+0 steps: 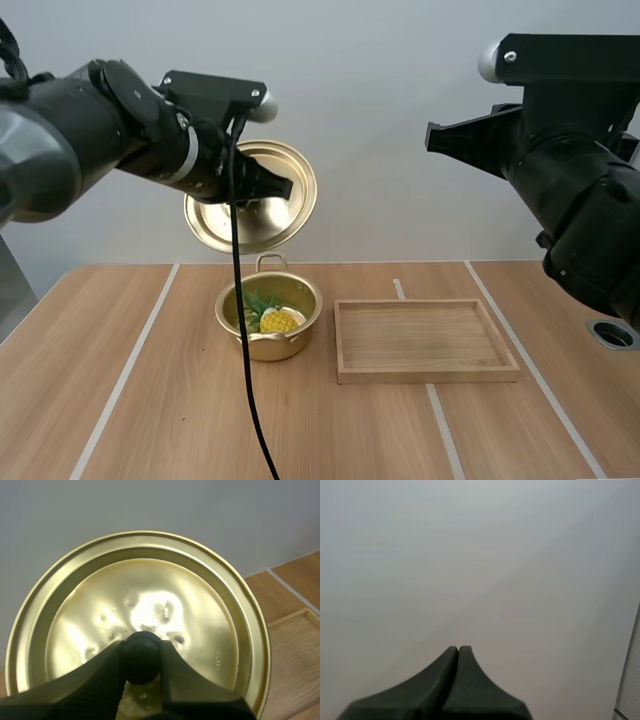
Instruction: Open the pot, put the pineapple inside, and close it
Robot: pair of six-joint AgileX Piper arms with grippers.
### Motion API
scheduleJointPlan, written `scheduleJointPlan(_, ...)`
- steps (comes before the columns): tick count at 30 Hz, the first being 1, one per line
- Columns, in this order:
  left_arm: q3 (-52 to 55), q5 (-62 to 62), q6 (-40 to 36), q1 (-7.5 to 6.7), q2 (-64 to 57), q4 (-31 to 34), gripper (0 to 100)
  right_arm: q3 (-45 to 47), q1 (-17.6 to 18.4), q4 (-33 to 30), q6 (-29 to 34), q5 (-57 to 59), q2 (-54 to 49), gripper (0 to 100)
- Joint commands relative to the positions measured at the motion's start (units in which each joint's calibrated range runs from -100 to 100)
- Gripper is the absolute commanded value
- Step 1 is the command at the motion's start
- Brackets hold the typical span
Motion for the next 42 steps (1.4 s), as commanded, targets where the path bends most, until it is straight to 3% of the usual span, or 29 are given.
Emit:
scheduleJointPlan(1,3.04,-3.97,2.84,0.07,-0.07,-3.26,0,0.06,-0.26,0.00,0.00,0.83,-0.75,0)
scheduleJointPlan(8,7.49,-9.94,5.68,0.07,0.17,-5.03,0,0.13,-0.26,0.00,0.00,0.99,-0.75,0)
scheduleJointPlan(26,7.65,-8.52,7.91,0.07,13.67,-5.26,0,0.13,-0.26,0.00,0.00,0.99,-0.75,0)
scheduleJointPlan(42,7.65,-12.06,14.70,0.07,21.45,-8.34,0,0.13,-0.26,0.00,0.00,0.99,-0.75,0)
